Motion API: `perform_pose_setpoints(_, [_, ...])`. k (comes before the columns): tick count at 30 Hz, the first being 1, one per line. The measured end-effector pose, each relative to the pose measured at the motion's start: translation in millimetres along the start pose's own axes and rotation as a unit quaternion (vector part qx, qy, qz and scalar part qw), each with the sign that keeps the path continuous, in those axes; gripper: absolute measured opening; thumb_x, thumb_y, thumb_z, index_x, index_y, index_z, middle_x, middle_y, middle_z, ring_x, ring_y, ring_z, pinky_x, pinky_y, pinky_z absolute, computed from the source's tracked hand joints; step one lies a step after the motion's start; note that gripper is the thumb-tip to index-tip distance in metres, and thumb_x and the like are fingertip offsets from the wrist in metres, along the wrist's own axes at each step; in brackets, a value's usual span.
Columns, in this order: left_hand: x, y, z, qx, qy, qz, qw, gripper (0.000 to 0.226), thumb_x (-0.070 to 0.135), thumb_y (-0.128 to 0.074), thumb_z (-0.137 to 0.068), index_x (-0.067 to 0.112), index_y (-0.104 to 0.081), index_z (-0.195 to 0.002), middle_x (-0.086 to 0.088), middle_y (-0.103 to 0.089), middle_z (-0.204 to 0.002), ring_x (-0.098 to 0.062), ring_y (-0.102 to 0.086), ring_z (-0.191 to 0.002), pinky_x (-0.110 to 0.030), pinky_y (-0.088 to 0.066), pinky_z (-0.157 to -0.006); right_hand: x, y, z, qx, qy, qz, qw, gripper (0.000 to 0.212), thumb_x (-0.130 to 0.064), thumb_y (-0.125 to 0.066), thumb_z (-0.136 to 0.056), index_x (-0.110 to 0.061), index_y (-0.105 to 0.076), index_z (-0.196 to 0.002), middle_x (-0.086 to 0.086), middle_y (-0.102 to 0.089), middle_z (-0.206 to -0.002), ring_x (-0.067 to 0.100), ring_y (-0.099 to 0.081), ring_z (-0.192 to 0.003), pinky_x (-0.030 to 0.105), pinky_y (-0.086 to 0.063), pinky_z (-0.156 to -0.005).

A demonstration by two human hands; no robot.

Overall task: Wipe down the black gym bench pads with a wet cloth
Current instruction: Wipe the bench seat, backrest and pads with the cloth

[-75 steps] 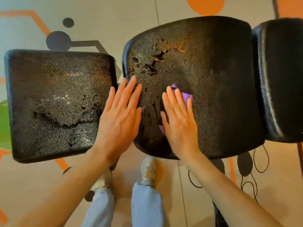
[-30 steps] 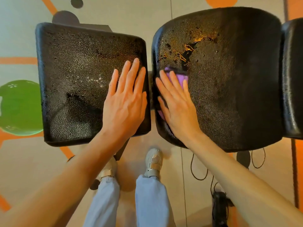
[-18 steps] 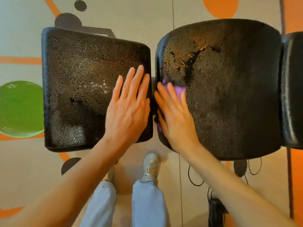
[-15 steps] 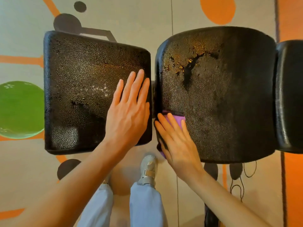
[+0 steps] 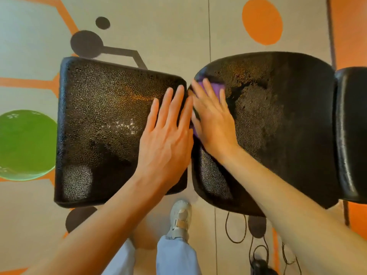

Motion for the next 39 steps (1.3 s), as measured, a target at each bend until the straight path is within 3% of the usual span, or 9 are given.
perform_pose_setpoints(3, [-16.3,-3.3,-22.9,-0.003,0.019,-0.012,1.0,0.058,0.028,-0.033,-0.098,0.006,-0.028,-0.151,-0.017,-0.021,-0.161,-0.032,-0.017,-0.151,-0.048,-0.013,-0.123,22.0,8.2,-76.5,0.031,-0.058,0.054,0.996,0.042,-0.024,-0.041,-0.096,-0.008,-0.053,-0.132,0.006,-0.04,-0.151,0.025,-0.019,-0.147,0.045,-0.007,-0.12])
perform_pose_setpoints(10, [-27.9,-10.8,-29.4,-0.028,0.032,-0.019,0.999,0.059,0.031,-0.032,-0.099,0.008,-0.025,-0.153,-0.015,-0.017,-0.162,-0.03,-0.012,-0.152,-0.05,-0.012,-0.123,0.5,1.1,62.3,-0.004,0.001,-0.01,1.0,0.047,-0.024,-0.041,-0.099,-0.014,-0.037,-0.145,0.003,-0.027,-0.157,0.022,-0.017,-0.148,0.044,-0.015,-0.121])
perform_pose_setpoints(16, [-28.9,-15.6,-28.7,-0.028,0.034,-0.04,0.998,0.061,0.033,-0.026,-0.097,0.009,-0.024,-0.153,-0.013,-0.015,-0.163,-0.029,-0.011,-0.152,-0.05,-0.011,-0.123,39.0,15.1,-59.9,0.07,-0.093,0.02,0.993,0.048,-0.027,-0.033,-0.101,-0.01,-0.036,-0.146,0.006,-0.024,-0.158,0.024,-0.015,-0.149,0.05,-0.013,-0.121])
perform_pose_setpoints(21, [-27.9,-12.4,-29.0,-0.034,0.039,-0.036,0.998,0.06,0.031,-0.031,-0.097,0.009,-0.024,-0.153,-0.013,-0.015,-0.163,-0.029,-0.011,-0.152,-0.049,-0.01,-0.123,9.8,3.4,61.5,0.012,-0.057,-0.018,0.998,0.05,-0.027,-0.033,-0.102,-0.014,-0.027,-0.15,0.002,-0.017,-0.16,0.019,-0.009,-0.15,0.047,-0.017,-0.121])
perform_pose_setpoints(23, [-27.1,-12.2,-29.4,-0.038,0.036,-0.037,0.998,0.06,0.031,-0.031,-0.097,0.009,-0.025,-0.153,-0.013,-0.015,-0.163,-0.029,-0.012,-0.152,-0.049,-0.01,-0.123,26.5,5.9,36.5,0.013,-0.054,-0.015,0.998,0.05,-0.03,-0.029,-0.102,-0.015,-0.026,-0.15,0.001,-0.017,-0.16,0.019,-0.009,-0.149,0.047,-0.014,-0.121])
perform_pose_setpoints(27, [-27.9,-14.3,-28.1,-0.038,0.035,-0.043,0.998,0.06,0.031,-0.031,-0.098,0.01,-0.024,-0.153,-0.012,-0.015,-0.163,-0.029,-0.011,-0.152,-0.049,-0.01,-0.123,79.3,28.0,-75.0,0.068,-0.16,0.029,0.984,0.05,-0.033,-0.025,-0.103,-0.014,-0.028,-0.149,0.003,-0.017,-0.16,0.021,-0.009,-0.15,0.046,-0.006,-0.122])
perform_pose_setpoints(33, [-28.0,-13.9,-28.3,-0.048,0.041,-0.044,0.997,0.06,0.031,-0.031,-0.098,0.011,-0.023,-0.154,-0.011,-0.014,-0.164,-0.027,-0.009,-0.153,-0.047,-0.007,-0.124,45.4,7.1,39.1,0.028,-0.116,0.008,0.993,0.052,-0.03,-0.027,-0.104,-0.014,-0.019,-0.152,0.004,-0.011,-0.161,0.018,-0.004,-0.15,0.047,-0.011,-0.122])
perform_pose_setpoints(35, [-27.1,-13.4,-29.0,-0.051,0.04,-0.045,0.997,0.06,0.031,-0.032,-0.098,0.011,-0.023,-0.154,-0.011,-0.014,-0.164,-0.027,-0.009,-0.153,-0.047,-0.007,-0.124,59.1,9.0,23.0,0.021,-0.096,0.005,0.995,0.052,-0.032,-0.028,-0.104,-0.015,-0.02,-0.152,0.002,-0.012,-0.161,0.017,-0.004,-0.15,0.046,-0.01,-0.122])
perform_pose_setpoints(39, [-27.9,-13.5,-27.7,-0.05,0.046,-0.05,0.996,0.059,0.031,-0.032,-0.098,0.011,-0.024,-0.153,-0.01,-0.015,-0.164,-0.027,-0.009,-0.153,-0.048,-0.009,-0.124,104.5,31.9,-58.9,0.079,-0.165,0.029,0.983,0.054,-0.038,-0.024,-0.103,-0.012,-0.024,-0.15,0.006,-0.015,-0.161,0.022,-0.008,-0.15,0.045,-0.005,-0.122])
Point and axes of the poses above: each hand's wrist, its own z-axis away from the middle knuckle, its own y-axis out of the back of the hand, x = y × z, the point moved 8 cm from there along -z, towards the middle knuckle
